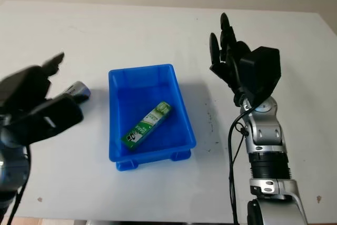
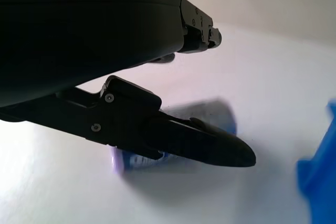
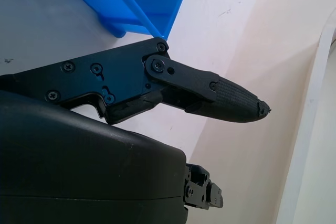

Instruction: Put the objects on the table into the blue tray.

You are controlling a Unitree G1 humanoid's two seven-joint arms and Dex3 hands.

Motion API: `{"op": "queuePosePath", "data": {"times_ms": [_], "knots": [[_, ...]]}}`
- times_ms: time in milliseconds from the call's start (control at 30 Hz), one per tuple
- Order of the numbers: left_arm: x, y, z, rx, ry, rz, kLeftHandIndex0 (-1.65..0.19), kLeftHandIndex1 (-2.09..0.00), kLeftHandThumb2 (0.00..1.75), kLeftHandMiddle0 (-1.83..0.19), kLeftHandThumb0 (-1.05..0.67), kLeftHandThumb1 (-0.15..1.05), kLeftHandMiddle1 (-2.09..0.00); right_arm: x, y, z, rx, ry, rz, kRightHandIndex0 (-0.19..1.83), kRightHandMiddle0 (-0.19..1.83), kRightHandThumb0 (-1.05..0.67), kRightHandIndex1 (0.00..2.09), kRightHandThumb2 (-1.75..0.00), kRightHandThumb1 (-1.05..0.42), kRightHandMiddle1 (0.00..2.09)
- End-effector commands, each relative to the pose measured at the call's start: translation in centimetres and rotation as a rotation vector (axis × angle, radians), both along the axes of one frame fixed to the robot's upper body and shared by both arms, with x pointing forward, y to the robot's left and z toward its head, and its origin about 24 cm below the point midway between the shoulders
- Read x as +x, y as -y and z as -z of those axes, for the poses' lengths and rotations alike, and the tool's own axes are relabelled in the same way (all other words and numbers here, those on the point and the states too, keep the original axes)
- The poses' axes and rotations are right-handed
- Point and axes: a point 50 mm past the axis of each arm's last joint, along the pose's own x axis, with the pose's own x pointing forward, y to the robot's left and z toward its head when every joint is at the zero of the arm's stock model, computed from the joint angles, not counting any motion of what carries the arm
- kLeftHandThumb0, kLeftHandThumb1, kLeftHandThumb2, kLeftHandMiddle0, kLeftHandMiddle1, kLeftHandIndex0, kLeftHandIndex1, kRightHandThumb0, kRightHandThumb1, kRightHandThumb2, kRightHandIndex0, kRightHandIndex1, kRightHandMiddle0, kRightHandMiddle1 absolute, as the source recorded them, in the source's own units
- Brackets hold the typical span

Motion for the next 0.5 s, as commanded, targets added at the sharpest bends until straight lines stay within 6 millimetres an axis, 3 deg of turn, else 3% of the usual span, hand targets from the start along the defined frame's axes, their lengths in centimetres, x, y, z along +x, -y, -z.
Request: {"op": "queuePosePath", "data": {"times_ms": [0,167,267,333,367,400,467], "knots": [[0.4,0.4,-0.4,0.046,-0.02,0.012,-0.04,-0.01,0.14,-0.07,-0.91,1.05,-0.03,0.0,0.1,-0.6,0.005,0.02,0.001,-0.19,-0.19,-0.77,0.0,-0.72,-1.05,0.0],[0.9,0.8,0.2,0.132,-0.074,0.006,-0.05,-0.02,0.1,-0.12,-0.87,1.04,-0.06,0.0,0.0,-0.6,-0.005,0.02,-0.002,-0.19,-0.19,-0.77,0.0,-0.73,-1.05,0.0],[1.0,1.1,0.4,0.271,-0.11,-0.025,-0.06,-0.03,0.08,-0.16,-0.82,1.04,-0.08,0.0,0.0,-0.6,0.004,0.026,-0.004,-0.19,-0.19,-0.77,0.0,-0.72,-1.05,0.0],[1.0,1.2,0.5,0.348,-0.124,-0.036,-0.23,-0.12,0.05,-0.31,-0.74,1.0,-0.17,0.0,0.0,-0.7,0.009,0.03,-0.005,-0.19,-0.19,-0.76,0.0,-0.72,-1.05,0.0],[1.1,1.3,0.5,0.399,-0.127,-0.047,-0.3,-0.19,0.06,-0.18,-0.72,0.99,-0.92,0.0,0.0,-0.7,0.013,0.031,-0.005,-0.19,-0.19,-0.76,0.0,-0.72,-1.05,0.0],[1.1,1.4,0.5,0.424,-0.109,-0.054,-0.35,-0.27,0.06,-0.25,-0.69,0.99,-1.61,0.0,0.0,-0.7,0.015,0.03,-0.004,-0.19,-0.19,-0.76,0.0,-0.72,-1.05,0.0],[1.2,1.6,0.5,0.464,-0.074,-0.062,-0.37,-0.37,0.06,-0.49,-0.6,0.99,-1.97,0.0,0.0,-0.7,0.012,0.027,-0.006,-0.19,-0.19,-0.75,0.0,-0.72,-1.05,0.0]]}}
